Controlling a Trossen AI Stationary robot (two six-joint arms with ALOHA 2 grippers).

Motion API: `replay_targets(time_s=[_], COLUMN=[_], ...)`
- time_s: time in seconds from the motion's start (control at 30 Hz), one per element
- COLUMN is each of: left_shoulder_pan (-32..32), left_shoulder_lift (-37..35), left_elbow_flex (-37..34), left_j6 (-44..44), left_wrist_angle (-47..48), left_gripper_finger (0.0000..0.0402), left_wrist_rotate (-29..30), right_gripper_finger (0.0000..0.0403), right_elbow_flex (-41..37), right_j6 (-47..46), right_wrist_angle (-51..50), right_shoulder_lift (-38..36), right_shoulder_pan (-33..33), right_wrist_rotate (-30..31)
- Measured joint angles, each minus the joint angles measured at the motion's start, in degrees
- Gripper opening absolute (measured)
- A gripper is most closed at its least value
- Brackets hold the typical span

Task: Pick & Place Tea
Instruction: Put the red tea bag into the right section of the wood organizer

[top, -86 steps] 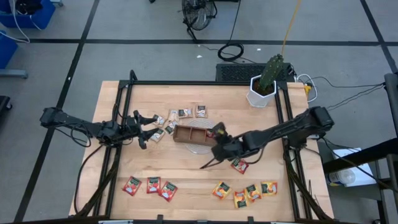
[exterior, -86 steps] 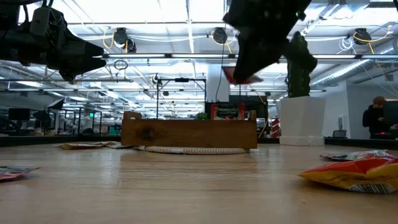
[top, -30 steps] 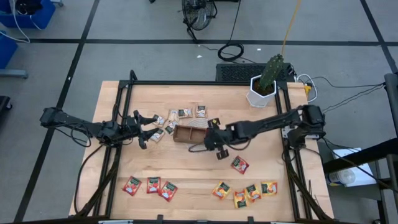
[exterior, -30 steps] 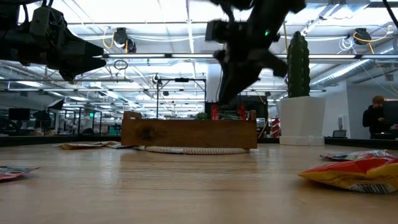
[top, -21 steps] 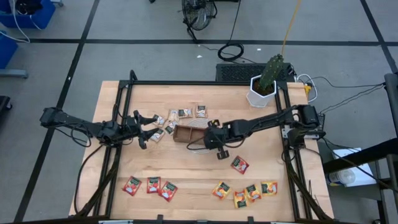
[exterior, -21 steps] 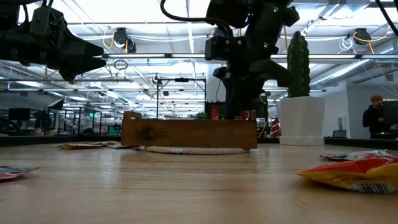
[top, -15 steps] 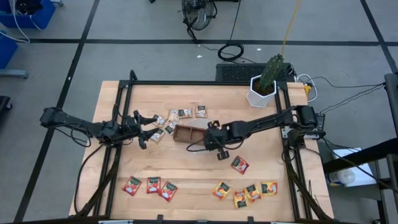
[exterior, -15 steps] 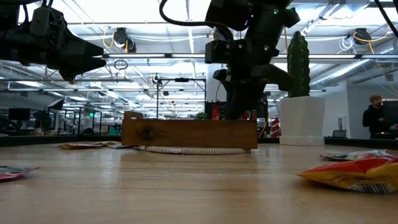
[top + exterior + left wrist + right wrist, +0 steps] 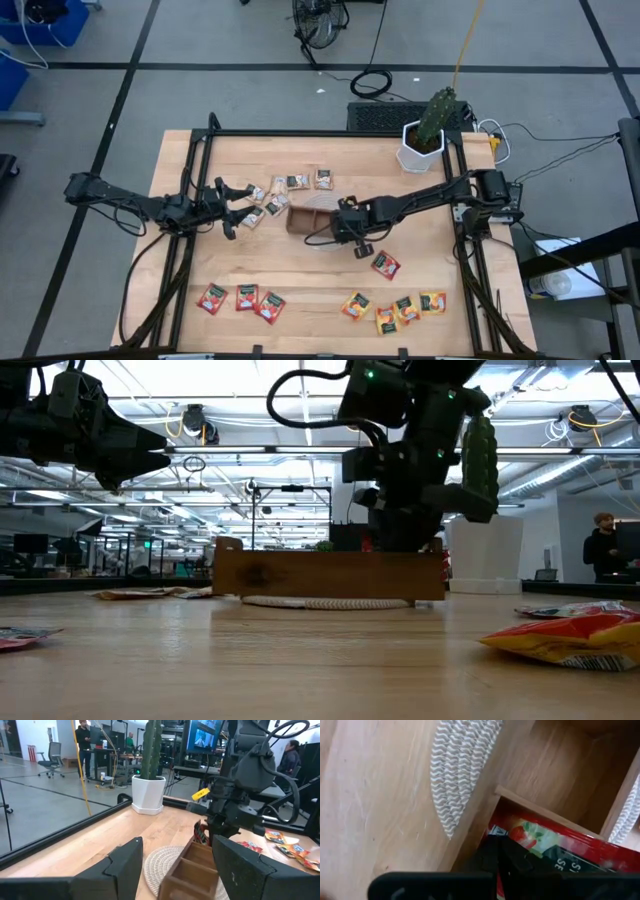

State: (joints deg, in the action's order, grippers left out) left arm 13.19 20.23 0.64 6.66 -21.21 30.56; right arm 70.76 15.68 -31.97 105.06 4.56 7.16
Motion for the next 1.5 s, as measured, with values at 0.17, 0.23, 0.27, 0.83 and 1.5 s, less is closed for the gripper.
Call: replay_targets(time_s=[0.17, 0.23, 0.27, 0.83, 1.5], left_shoulder_pan=[0.01, 0.0, 0.01, 0.0, 0.01], left_shoulder_lift=[0.0, 0.0, 0.0, 0.0, 0.0], left_elbow_flex=[0.01, 0.01, 0.02, 0.01, 0.0], left_j6=[0.0, 0.0, 0.0, 0.0, 0.0], left_wrist_angle=[0.02, 0.0, 0.02, 0.02, 0.02], left_gripper_finger=[0.0239, 0.0239, 0.0239, 0.0239, 0.0239], left_wrist_rotate=[-0.01, 0.0, 0.0, -0.01, 0.0], right_gripper_finger=[0.0, 0.0, 0.0, 0.0, 0.0], right_elbow_flex=[-1.05, -1.16, -1.18, -1.26, -1.07], right_j6=[0.13, 0.07, 0.15, 0.42, 0.52], right_wrist_angle=[1.14, 1.08, 0.94, 2.28, 1.53], right_shoulder_lift=[-0.02, -0.02, -0.02, 0.0, -3.79], right_shoulder_pan=[0.0, 0.04, 0.27, 3.46, 5.78], right_wrist_rotate=[0.67, 3.85, 5.88, 21.79, 25.75])
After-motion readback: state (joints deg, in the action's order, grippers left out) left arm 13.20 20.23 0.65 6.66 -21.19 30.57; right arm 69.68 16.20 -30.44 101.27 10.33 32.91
